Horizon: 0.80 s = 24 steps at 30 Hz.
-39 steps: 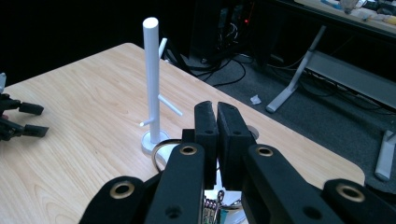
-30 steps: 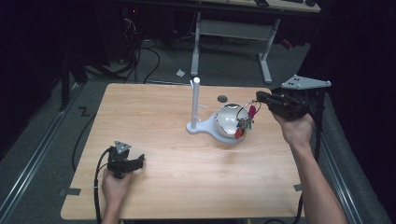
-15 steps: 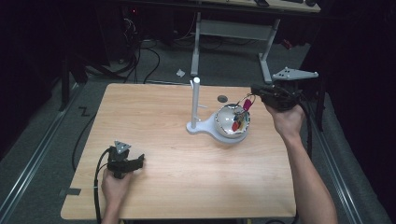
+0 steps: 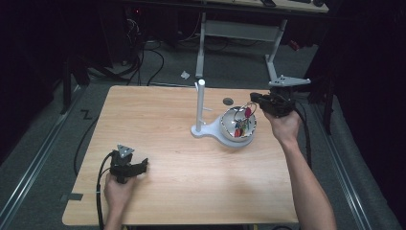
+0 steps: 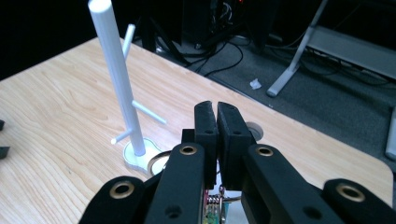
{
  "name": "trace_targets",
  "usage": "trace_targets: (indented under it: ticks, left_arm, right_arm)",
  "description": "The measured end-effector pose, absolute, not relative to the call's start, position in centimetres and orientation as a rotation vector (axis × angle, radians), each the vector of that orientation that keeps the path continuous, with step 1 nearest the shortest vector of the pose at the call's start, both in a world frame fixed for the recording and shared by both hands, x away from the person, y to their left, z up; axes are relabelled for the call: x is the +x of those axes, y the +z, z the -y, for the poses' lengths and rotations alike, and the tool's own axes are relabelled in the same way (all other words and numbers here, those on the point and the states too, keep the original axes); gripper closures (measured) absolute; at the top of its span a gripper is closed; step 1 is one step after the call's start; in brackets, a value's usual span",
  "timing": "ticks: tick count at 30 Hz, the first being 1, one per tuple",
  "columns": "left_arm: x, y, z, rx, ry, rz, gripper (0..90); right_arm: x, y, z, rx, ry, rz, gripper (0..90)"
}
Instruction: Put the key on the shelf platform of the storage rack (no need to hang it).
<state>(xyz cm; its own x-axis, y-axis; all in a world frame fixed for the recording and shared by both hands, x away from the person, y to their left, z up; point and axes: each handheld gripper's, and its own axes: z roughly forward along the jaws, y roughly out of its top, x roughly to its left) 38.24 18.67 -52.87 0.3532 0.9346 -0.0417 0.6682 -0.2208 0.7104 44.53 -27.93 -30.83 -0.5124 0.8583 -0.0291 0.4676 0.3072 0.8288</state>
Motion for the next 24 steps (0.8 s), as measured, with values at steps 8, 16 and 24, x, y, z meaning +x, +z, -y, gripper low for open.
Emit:
trace_targets:
  ticks: [8,16,24]
  left_arm:
    - [38.2,-52.9,-18.7,1.974,0.53,-1.391,22.8]
    - [38.2,-52.9,-18.7,1.974,0.53,-1.391,22.7]
    - [38.2,-52.9,-18.7,1.974,0.527,-1.391,22.8]
  right_arm:
    - [45.2,-32.7,27.7,1.205,1.084,-2.117,88.2]
    - [45.6,-34.0,27.6,1.223,1.072,-2.123,88.2]
    - [46.0,-35.5,27.4,1.242,1.062,-2.13,88.1]
